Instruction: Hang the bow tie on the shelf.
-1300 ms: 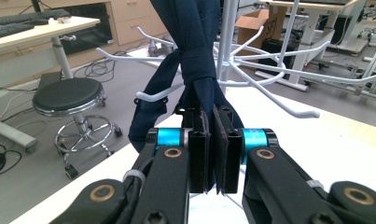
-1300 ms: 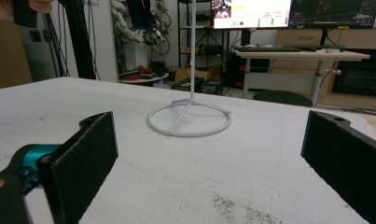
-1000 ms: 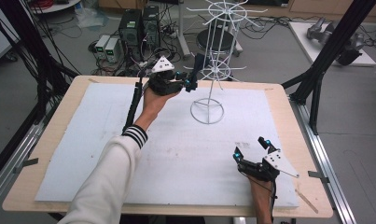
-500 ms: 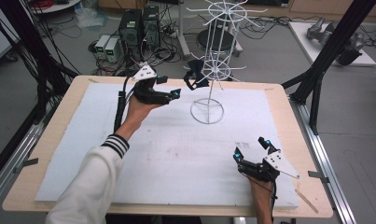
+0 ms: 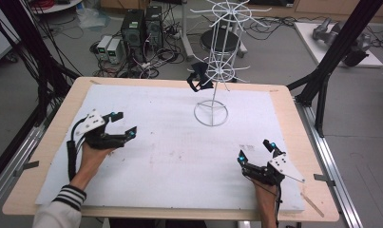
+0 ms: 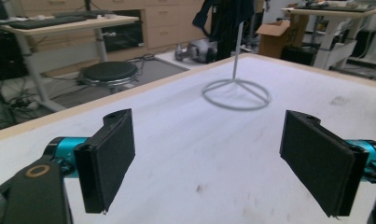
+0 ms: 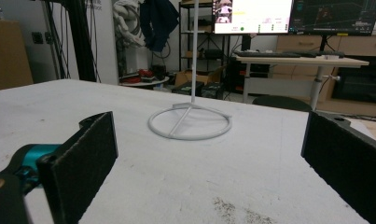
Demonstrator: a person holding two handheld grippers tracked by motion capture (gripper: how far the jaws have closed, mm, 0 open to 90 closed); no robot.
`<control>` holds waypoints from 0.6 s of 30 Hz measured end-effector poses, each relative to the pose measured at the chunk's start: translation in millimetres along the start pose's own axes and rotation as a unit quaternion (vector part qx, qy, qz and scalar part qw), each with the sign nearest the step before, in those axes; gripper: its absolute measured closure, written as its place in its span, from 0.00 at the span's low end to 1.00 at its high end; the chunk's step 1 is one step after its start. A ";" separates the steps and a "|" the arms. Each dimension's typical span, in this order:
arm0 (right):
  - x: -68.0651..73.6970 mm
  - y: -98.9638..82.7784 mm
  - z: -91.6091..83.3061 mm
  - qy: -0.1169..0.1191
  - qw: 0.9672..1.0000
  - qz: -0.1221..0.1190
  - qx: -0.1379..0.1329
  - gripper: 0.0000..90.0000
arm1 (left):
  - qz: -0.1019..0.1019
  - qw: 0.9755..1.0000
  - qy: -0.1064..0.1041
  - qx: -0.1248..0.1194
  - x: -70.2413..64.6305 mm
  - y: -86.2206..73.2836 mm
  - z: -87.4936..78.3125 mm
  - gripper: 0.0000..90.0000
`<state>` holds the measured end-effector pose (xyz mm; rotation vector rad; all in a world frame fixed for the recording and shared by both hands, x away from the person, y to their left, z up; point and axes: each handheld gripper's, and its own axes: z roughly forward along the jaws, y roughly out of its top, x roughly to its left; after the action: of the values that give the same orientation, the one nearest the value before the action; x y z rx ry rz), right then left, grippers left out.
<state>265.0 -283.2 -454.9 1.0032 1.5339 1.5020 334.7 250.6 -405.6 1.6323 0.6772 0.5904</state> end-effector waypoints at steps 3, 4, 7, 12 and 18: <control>-0.2 0.0 0.0 -0.001 1.000 0.000 0.000 0.03 | -0.003 1.000 0.012 -0.018 0.6 -9.8 -21.1 0.20; -0.1 0.0 0.0 -0.001 1.000 0.001 -0.001 0.03 | -0.006 1.000 0.017 -0.024 0.5 -13.5 -27.3 0.20; -0.3 0.1 0.1 -0.001 1.000 -0.001 -0.001 0.03 | -0.012 0.998 0.035 -0.043 -1.3 -26.5 -42.4 0.19; -0.3 0.0 0.0 -0.002 1.000 -0.001 -0.002 0.03 | -0.020 0.996 0.052 -0.066 -4.9 -43.6 -51.5 0.19; -0.5 -0.1 -0.1 -0.002 1.000 -0.002 -0.003 0.03 | -0.023 0.994 0.074 -0.079 -9.2 -57.3 -53.0 0.18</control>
<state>265.2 -283.7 -454.9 1.0000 1.5273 1.5001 284.8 287.4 -453.8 1.4337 0.7550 0.7188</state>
